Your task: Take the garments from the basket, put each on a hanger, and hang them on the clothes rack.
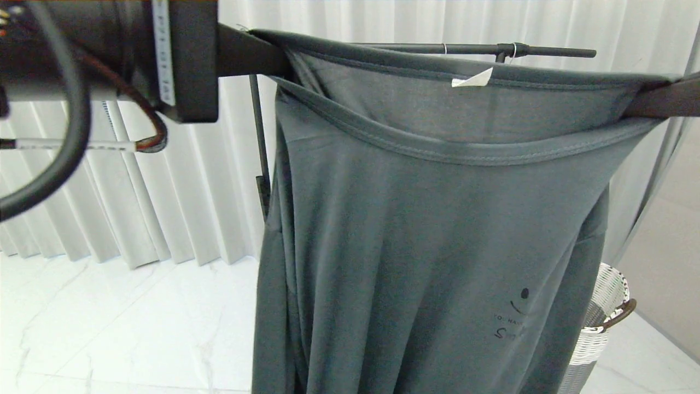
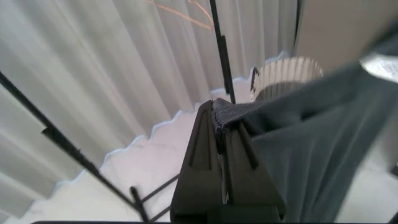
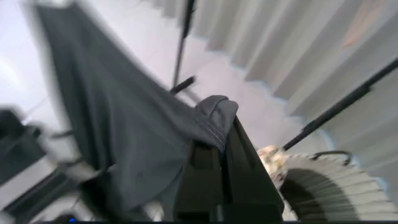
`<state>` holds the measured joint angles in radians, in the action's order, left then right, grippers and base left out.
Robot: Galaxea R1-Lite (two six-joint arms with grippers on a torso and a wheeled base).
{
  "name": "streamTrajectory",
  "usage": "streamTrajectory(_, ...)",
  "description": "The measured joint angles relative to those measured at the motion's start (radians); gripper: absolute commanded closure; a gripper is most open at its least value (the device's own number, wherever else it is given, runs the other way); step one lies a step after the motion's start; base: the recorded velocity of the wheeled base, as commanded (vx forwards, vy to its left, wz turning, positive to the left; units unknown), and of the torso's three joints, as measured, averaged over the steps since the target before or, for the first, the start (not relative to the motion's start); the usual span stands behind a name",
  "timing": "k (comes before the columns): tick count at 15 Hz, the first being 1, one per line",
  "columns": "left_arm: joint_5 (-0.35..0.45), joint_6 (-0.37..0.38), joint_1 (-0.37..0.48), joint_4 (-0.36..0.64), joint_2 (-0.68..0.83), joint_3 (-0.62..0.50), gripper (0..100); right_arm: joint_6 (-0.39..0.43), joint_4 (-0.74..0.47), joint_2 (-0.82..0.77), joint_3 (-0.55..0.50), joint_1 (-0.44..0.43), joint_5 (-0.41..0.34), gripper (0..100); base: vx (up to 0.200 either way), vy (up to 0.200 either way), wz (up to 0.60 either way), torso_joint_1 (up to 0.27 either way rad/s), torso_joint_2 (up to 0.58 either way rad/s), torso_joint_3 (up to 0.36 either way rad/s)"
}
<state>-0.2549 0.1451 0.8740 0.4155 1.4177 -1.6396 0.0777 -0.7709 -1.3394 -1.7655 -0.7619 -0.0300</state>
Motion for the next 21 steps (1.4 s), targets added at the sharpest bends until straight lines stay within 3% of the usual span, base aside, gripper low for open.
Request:
streamTrajectory(1, 0.005, -0.011, -0.002, -0.018, 0.016, -0.008, 100, 0.000, -0.046, 0.014, -0.008, -0.003, -0.044, 100, 0.000, 0.000, 0.00, 0.000, 0.00, 0.000)
streamTrajectory(4, 0.069, -0.026, -0.002, -0.045, 0.040, -0.015, 100, -0.005, -0.103, 0.066, -0.012, -0.036, -0.303, 100, 0.000, 0.000, 0.00, 0.000, 0.00, 0.000)
streamTrajectory(6, 0.075, -0.036, -0.002, -0.046, 0.046, -0.015, 100, -0.009, -0.106, 0.083, -0.004, -0.087, -0.349, 100, 0.000, 0.000, 0.00, 0.000, 0.00, 0.000)
streamTrajectory(9, 0.074, -0.050, -0.003, -0.046, 0.050, -0.009, 100, -0.011, -0.105, 0.089, 0.002, -0.132, -0.353, 100, 0.000, 0.000, 0.00, 0.000, 0.00, 0.000)
streamTrajectory(11, 0.072, -0.114, -0.003, -0.027, 0.043, 0.000, 100, -0.011, -0.105, 0.092, 0.013, -0.136, -0.314, 100, 0.000, 0.000, 0.00, 0.000, 0.00, 0.000)
streamTrajectory(13, 0.071, -0.189, -0.002, 0.089, 0.019, 0.010, 100, -0.010, -0.098, 0.091, 0.027, -0.116, -0.221, 100, 0.000, 0.000, 0.00, 0.000, 0.00, 0.000)
streamTrajectory(14, 0.073, -0.234, 0.000, 0.196, -0.002, 0.012, 100, -0.011, -0.047, 0.087, 0.038, -0.102, -0.165, 100, 0.000, 0.000, 0.00, 0.000, 0.00, 0.000)
streamTrajectory(16, 0.085, -0.330, 0.011, 0.350, -0.056, 0.012, 100, -0.011, 0.118, 0.069, 0.071, -0.072, -0.150, 100, 0.000, 0.000, 0.00, 0.000, 0.00, 0.000)
streamTrajectory(18, 0.167, -0.393, 0.016, 0.427, -0.107, 0.008, 100, -0.011, 0.280, 0.032, 0.116, -0.058, -0.148, 100, 0.000, 0.000, 0.00, 0.000, 0.00, 0.000)
streamTrajectory(21, 0.371, -0.463, 0.022, 0.520, -0.183, -0.038, 100, -0.011, 0.445, -0.045, 0.150, -0.053, -0.149, 100, 0.000, 0.000, 0.00, 0.000, 0.00, 0.000)
